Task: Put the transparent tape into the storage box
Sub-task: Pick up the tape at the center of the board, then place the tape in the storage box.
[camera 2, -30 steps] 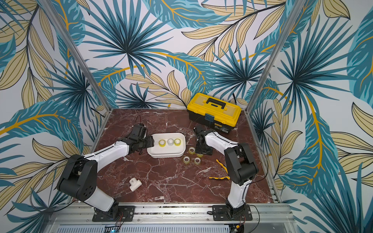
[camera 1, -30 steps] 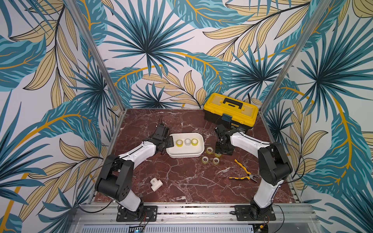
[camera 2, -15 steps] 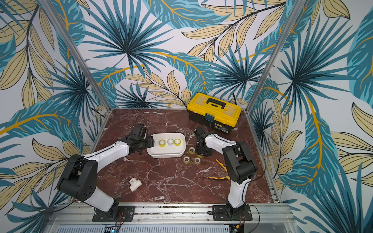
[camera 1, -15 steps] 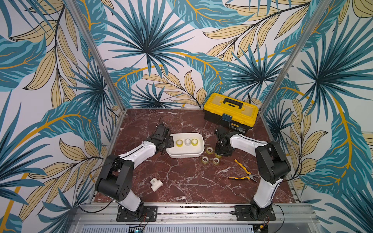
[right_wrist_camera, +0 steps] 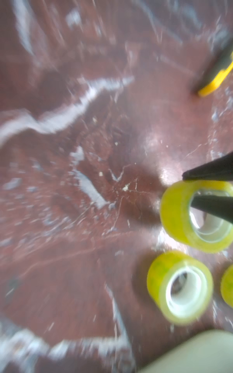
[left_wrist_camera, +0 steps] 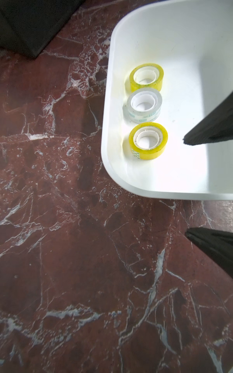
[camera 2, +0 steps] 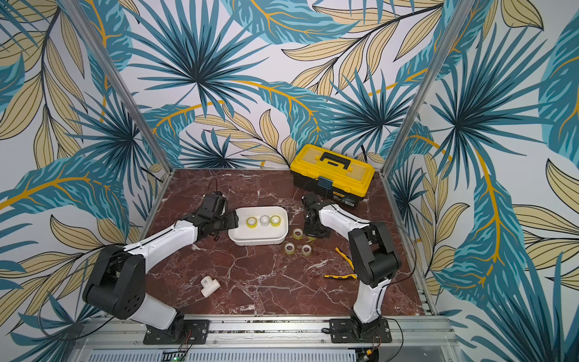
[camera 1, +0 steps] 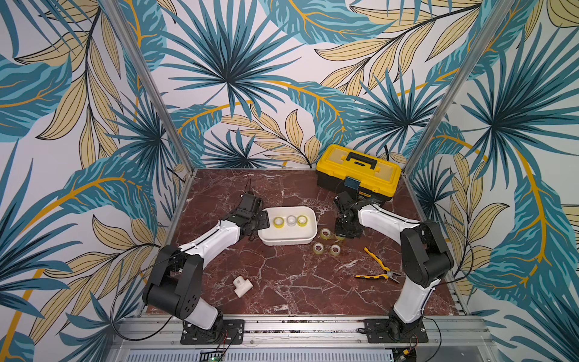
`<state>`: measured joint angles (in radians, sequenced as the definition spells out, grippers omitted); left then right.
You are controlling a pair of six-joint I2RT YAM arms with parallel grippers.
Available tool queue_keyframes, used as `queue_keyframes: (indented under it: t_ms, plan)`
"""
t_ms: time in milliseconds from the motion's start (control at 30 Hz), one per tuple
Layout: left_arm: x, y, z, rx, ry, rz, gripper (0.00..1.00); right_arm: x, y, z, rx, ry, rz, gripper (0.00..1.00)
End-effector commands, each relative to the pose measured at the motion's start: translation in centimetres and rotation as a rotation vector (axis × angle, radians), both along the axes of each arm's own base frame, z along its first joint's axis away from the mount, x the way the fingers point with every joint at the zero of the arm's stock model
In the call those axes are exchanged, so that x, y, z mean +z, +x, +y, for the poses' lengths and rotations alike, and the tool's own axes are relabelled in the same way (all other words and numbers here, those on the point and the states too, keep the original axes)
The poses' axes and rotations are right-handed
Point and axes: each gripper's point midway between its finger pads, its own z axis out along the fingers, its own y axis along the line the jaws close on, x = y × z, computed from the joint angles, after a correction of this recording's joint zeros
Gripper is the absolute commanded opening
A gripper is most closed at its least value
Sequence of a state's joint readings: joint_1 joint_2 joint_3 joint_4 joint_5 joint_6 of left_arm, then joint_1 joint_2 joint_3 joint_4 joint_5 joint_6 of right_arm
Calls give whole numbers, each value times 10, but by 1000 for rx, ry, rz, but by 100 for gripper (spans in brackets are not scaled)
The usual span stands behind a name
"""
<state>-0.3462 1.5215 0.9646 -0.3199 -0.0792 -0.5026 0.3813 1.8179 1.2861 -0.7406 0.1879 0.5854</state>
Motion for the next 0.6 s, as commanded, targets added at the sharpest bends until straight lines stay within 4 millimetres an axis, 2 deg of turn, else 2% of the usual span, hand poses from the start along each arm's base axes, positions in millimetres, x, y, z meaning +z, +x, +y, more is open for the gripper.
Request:
queue_keyframes:
  t_ms: [0,67,167,300,433,567]
  plan:
    - [10,-5,4,0,16,-24,70,56,11,-6,37,-52,-97,0]
    - [16,-5,5,-3,17,-34,71,76,18,0,65,-53,-132,0]
    - [24,-6,9,5,36,-49,72,103,29,24,150,-56,-174,0]
    - [29,-11,14,17,54,-55,74,126,41,72,276,-38,-216,0]
    - [30,-17,19,33,56,-59,74,130,48,122,386,2,-227,0]
    - [31,-23,23,45,62,-54,75,123,50,169,491,43,-222,0]
